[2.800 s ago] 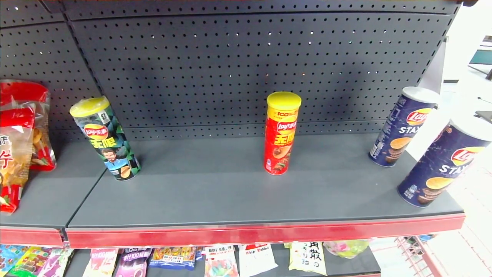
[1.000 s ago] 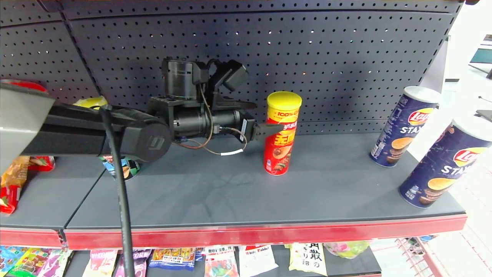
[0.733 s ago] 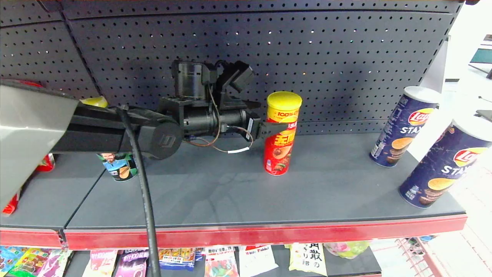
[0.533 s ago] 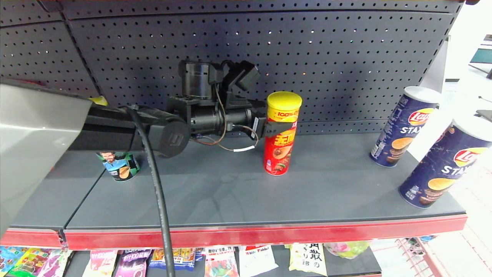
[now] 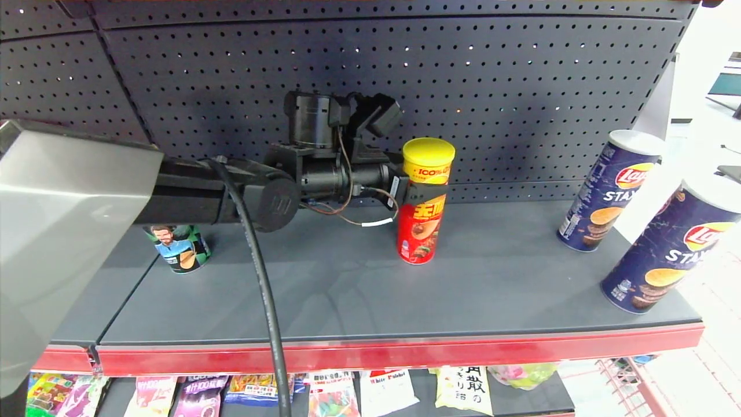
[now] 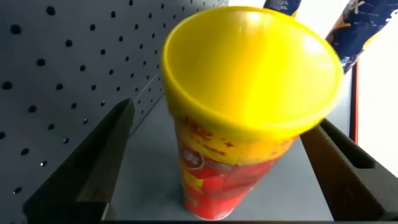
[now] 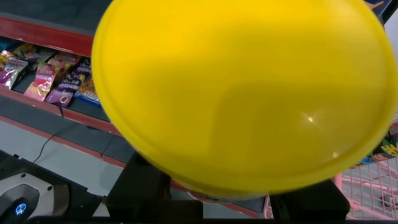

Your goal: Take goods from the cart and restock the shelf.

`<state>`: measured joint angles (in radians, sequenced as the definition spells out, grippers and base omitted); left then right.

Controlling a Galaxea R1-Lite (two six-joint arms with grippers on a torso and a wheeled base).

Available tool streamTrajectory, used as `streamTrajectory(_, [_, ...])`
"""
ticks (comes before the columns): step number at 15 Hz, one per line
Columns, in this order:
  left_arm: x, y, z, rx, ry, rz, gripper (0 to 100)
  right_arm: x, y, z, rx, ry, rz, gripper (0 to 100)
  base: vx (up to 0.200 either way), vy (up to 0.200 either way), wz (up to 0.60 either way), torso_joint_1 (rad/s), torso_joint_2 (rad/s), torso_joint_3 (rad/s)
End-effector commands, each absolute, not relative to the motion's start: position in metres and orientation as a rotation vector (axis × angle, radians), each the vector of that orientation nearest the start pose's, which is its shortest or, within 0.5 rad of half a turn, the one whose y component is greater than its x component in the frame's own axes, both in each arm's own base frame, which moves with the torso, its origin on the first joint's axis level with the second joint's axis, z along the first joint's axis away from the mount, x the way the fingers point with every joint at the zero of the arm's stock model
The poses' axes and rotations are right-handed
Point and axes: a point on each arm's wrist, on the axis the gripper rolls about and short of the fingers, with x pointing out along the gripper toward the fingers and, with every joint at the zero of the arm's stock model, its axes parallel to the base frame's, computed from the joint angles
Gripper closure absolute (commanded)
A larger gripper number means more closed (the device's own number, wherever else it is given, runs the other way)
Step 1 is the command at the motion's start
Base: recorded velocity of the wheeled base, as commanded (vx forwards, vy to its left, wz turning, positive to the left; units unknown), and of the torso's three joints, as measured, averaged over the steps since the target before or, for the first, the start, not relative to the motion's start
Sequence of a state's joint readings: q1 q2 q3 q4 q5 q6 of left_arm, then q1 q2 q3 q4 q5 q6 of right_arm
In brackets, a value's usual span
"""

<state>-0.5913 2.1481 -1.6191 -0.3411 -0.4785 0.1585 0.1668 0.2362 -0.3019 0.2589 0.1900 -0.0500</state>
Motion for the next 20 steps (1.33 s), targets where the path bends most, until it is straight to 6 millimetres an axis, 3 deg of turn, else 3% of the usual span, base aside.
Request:
streamTrajectory(1, [0.367,-0.265,0.208,0.154,0.114,-1.090,100,-0.022,0.001,0.137,-0.048,0.187,0.361,100,0.000,0.000,0.00,0.000,0.00,0.000])
streamTrajectory(6, [0.358,-0.267,0.215,0.155,0.109,-1.111,100,-0.023,0.001,0.138,-0.048,0.184,0.360,100,0.000,0.000,0.00,0.000,0.00,0.000])
streamTrajectory(9, [0.338,-0.247,0.233,0.160,0.127,-1.152,100,-0.023,0.000,0.139,-0.048,0.178,0.361,100,0.000,0.000,0.00,0.000,0.00,0.000])
streamTrajectory(12, [0.315,-0.229,0.238,0.196,0.122,-1.236,100,-0.023,0.000,0.140,-0.048,0.174,0.361,100,0.000,0.000,0.00,0.000,0.00,0.000])
streamTrajectory(14, [0.295,-0.219,0.229,0.205,0.158,-1.290,100,-0.023,0.000,0.140,-0.048,0.173,0.361,100,0.000,0.000,0.00,0.000,0.00,0.000])
streamTrajectory(20, [0.283,-0.217,0.206,0.247,0.184,-1.345,100,-0.023,0.000,0.139,-0.048,0.174,0.361,100,0.000,0.000,0.00,0.000,0.00,0.000])
